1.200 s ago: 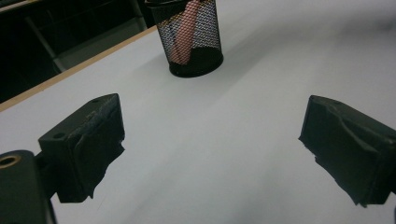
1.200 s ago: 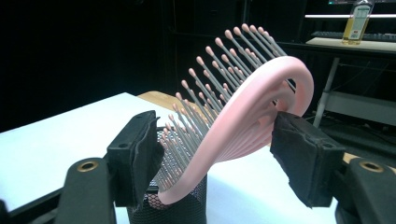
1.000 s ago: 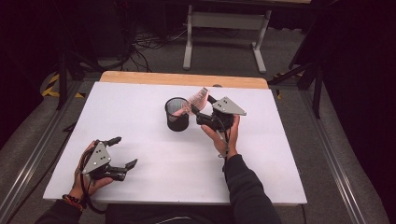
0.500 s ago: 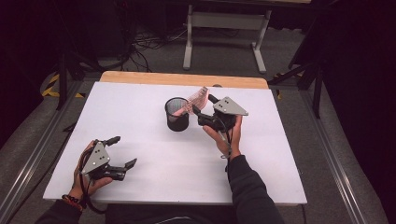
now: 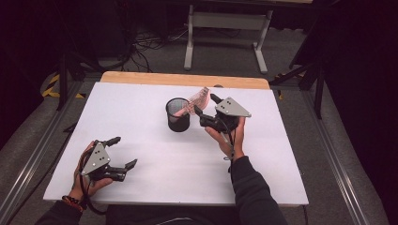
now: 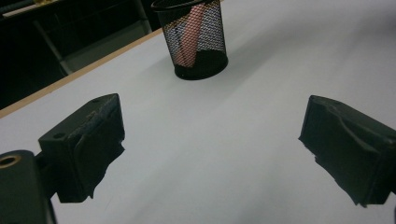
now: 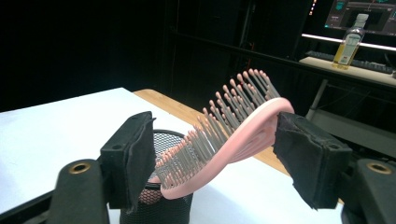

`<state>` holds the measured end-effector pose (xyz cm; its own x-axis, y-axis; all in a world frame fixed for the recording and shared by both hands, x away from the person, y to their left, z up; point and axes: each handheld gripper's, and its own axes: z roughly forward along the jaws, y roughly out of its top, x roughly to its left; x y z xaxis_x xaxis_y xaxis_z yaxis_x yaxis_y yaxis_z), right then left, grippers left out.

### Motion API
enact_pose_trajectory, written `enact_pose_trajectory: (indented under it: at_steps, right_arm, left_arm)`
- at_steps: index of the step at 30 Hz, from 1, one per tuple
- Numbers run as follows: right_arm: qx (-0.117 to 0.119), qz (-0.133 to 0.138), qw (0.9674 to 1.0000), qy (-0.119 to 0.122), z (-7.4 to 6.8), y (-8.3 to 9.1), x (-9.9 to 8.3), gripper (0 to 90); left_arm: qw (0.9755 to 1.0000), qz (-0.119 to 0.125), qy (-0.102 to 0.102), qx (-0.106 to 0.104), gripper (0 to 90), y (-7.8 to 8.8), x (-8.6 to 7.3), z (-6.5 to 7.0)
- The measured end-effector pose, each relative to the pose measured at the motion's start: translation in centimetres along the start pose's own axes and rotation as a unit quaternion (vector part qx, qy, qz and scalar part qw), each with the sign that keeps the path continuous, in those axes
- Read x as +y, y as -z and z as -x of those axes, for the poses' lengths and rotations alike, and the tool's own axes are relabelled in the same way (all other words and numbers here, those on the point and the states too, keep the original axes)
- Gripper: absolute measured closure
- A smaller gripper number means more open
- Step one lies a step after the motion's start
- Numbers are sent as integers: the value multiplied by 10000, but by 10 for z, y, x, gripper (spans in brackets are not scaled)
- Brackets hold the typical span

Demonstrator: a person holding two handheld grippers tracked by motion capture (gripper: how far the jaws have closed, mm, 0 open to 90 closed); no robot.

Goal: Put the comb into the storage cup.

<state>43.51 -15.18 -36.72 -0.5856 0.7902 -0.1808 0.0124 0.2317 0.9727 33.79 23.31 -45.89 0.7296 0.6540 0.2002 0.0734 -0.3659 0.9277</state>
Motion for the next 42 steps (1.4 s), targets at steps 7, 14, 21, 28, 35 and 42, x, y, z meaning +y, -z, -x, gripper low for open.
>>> enact_pose_trajectory:
  at_steps: [7,14,21,28,35,42]
  right_arm:
    - [33,-3,9999,124,0,4,3,262]
    - [59,-19,9997,242,-3,6,6,253]
    - [66,-46,9993,357,-4,8,8,247]
    - [138,-66,9992,361,-6,11,8,242]
    - [126,-64,9989,455,-10,14,9,225]
    - [126,-84,9983,562,-14,17,7,210]
  left_arm:
    - [10000,3,-3,-14,74,0,0,0]
    - [10000,22,-19,-21,76,1,0,0]
    - [10000,42,-20,-41,77,1,1,1]
    - [10000,11,-12,-55,76,1,0,0]
    - [10000,7,-21,-52,76,1,1,0]
    - [10000,22,12,-38,77,1,1,0]
